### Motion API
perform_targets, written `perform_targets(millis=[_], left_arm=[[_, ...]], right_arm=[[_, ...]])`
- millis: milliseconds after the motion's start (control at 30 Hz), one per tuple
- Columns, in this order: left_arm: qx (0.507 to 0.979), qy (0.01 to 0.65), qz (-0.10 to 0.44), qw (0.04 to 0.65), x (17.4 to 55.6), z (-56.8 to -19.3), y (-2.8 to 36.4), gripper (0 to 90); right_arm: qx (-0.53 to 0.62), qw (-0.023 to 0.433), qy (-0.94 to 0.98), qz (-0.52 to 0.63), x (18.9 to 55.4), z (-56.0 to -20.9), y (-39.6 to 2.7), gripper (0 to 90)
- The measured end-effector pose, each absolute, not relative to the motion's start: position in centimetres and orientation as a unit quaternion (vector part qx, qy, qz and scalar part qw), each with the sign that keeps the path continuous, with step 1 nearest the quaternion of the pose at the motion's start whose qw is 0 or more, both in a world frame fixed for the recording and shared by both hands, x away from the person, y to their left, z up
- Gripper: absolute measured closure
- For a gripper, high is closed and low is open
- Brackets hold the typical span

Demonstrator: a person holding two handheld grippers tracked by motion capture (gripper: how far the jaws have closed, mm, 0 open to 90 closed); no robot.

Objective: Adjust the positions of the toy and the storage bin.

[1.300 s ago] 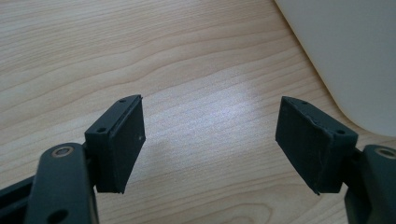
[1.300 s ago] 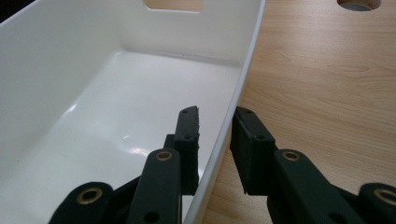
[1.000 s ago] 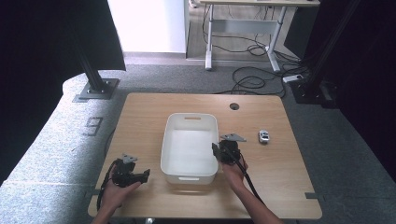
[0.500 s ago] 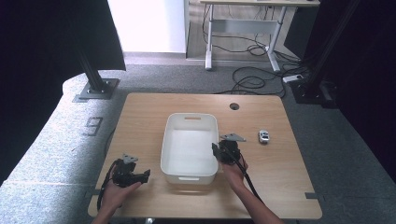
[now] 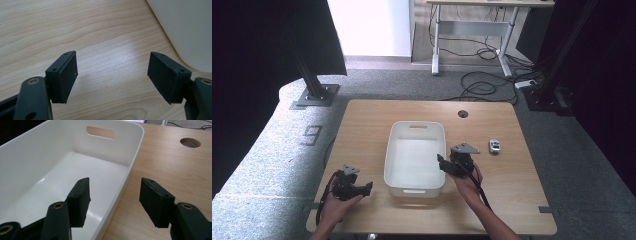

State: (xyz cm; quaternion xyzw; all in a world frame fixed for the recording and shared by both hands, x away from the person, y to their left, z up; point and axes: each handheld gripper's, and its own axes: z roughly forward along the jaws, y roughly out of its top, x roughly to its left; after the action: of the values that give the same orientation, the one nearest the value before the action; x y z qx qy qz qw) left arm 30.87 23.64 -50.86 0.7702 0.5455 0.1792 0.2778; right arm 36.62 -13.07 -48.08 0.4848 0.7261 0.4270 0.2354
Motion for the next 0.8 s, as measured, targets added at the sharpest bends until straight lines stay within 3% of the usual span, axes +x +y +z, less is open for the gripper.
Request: perform_targets(millis=[200,800], left_arm=[[0.768,0.547,0.180,0.279,30.9,-50.8,23.7,24.6],[0.767,0.550,0.179,0.277,30.9,-50.9,23.7,24.5]], right_arm=[[0.487,0.230,0.728,0.423,35.9,-47.9,-14.4,36.1],[0.499,0.228,0.696,0.463,34.2,-47.1,-18.0,35.7]])
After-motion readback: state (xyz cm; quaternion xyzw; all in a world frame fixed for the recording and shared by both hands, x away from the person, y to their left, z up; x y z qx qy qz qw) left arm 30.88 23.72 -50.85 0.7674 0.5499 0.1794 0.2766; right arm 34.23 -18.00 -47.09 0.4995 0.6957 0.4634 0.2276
